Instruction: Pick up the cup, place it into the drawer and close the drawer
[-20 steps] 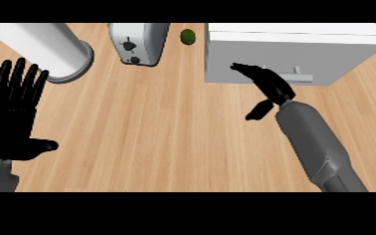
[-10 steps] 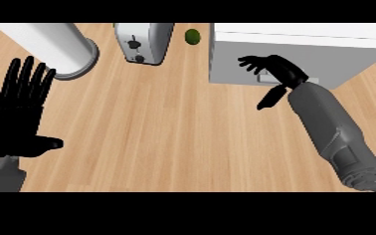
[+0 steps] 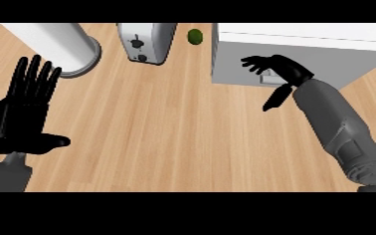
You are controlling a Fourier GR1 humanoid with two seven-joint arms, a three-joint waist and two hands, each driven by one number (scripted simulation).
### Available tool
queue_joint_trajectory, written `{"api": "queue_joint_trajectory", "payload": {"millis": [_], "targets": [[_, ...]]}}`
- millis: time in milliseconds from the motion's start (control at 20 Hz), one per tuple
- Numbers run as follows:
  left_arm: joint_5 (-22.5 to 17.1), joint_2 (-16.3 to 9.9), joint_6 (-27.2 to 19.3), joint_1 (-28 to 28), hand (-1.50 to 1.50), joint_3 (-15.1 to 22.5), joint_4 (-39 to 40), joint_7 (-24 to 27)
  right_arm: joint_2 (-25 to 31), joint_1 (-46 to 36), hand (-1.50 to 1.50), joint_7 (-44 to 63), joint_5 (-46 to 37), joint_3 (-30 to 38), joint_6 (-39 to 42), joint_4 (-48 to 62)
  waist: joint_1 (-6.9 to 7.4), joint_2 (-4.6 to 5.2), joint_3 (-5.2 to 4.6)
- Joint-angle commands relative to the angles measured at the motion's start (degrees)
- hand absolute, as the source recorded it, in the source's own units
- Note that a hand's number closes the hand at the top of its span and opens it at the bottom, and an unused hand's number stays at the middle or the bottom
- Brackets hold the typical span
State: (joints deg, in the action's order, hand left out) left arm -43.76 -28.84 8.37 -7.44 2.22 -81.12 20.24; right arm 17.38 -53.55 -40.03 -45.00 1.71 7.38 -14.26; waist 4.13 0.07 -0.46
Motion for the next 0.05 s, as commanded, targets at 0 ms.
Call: {"api": "queue_joint_trajectory", "payload": {"millis": [0], "targets": [[0.1, -0.9, 0.5, -1.5, -1.50, -0.9, 1.0, -0.5, 2.1, -3.4, -1.50, 6.6, 0.3, 2.3, -4.4, 3.7, 0.90, 2.18, 0.66]]}}
